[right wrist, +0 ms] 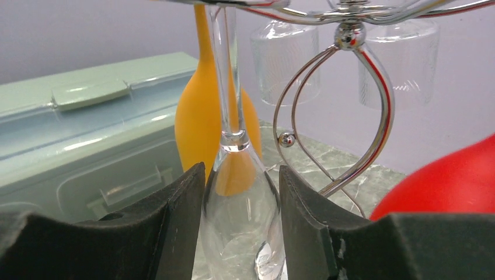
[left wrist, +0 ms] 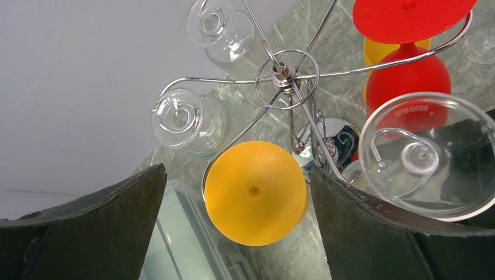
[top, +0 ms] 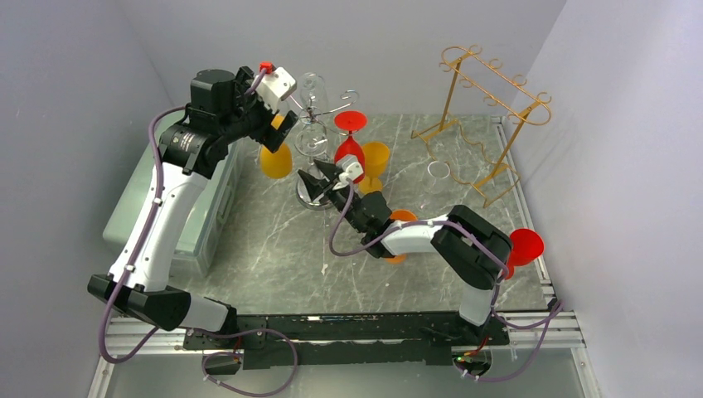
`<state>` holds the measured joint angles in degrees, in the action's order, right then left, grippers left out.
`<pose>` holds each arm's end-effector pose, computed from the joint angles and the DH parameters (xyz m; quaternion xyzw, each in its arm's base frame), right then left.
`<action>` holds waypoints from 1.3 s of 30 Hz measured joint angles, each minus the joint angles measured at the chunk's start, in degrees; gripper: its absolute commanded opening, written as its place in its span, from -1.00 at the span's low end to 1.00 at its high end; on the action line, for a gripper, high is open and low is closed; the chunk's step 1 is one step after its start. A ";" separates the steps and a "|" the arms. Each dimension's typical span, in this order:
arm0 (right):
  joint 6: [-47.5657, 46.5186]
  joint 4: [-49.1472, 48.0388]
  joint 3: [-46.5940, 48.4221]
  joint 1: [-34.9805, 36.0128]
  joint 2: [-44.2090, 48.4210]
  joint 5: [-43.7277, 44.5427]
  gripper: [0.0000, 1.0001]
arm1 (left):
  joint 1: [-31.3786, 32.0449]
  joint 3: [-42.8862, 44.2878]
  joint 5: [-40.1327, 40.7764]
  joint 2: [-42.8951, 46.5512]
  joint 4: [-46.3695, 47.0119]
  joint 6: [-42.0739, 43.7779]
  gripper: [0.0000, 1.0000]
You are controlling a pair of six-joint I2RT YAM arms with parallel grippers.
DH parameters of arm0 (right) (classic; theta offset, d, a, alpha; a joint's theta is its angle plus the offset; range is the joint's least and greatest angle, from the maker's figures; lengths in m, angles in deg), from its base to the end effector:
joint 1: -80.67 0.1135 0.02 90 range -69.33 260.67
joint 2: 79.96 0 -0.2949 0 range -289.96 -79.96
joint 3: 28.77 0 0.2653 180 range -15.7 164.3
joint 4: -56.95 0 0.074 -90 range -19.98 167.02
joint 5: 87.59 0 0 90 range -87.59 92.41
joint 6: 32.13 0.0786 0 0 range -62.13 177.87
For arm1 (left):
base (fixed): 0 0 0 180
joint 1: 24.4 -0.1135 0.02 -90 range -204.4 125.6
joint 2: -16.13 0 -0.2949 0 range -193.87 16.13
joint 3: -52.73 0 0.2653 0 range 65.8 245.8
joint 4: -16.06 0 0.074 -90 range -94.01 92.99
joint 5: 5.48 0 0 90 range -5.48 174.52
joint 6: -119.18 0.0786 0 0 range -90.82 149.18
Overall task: Place the wine glass upside down on the wine glass rack
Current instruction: Turn the wine glass upside down at the wine rack, then adjust the wine rack at the center of the board.
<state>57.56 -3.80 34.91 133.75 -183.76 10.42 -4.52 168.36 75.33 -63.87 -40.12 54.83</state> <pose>0.2702 0.3414 0.2824 -0.2037 0.5330 0.3289 0.7525 0.3027 -0.1228 0.5053 0.3591 0.7378 -0.0372 0.5704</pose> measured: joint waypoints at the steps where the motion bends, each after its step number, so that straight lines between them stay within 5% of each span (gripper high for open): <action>1: 0.63 -0.68 -0.22 0.00 0.00 0.52 -1.00 | -0.07 0.00 0.00 -0.09 0.00 0.00 0.99; 2: 1.11 -1.27 -0.46 0.00 0.00 0.94 -1.00 | -0.09 0.00 0.00 -0.13 0.00 0.00 0.99; 6: 2.25 -1.29 -0.59 0.00 0.00 1.57 -0.28 | -0.20 0.00 -0.02 -0.20 0.00 0.02 0.99; 16: 4.44 0.48 -2.16 0.00 0.00 2.25 0.40 | -0.22 0.00 -0.39 -0.20 0.24 -0.46 0.99; 19: 5.09 0.50 -2.32 0.04 0.00 2.38 0.97 | -0.22 0.00 -1.01 -0.28 0.39 -1.57 0.99; 29: 5.51 6.32 -6.45 2.34 5.09 3.56 1.00 | -0.31 5.03 -3.08 -3.69 0.37 -6.47 0.99; 39: 10.16 47.19 -1.18 5.09 30.51 1.90 1.00 | -0.31 10.23 -6.12 -8.66 0.20 -9.31 0.96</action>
<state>67.72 43.39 33.72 138.84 -153.25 12.32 -4.83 178.59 69.21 -72.53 -39.92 45.52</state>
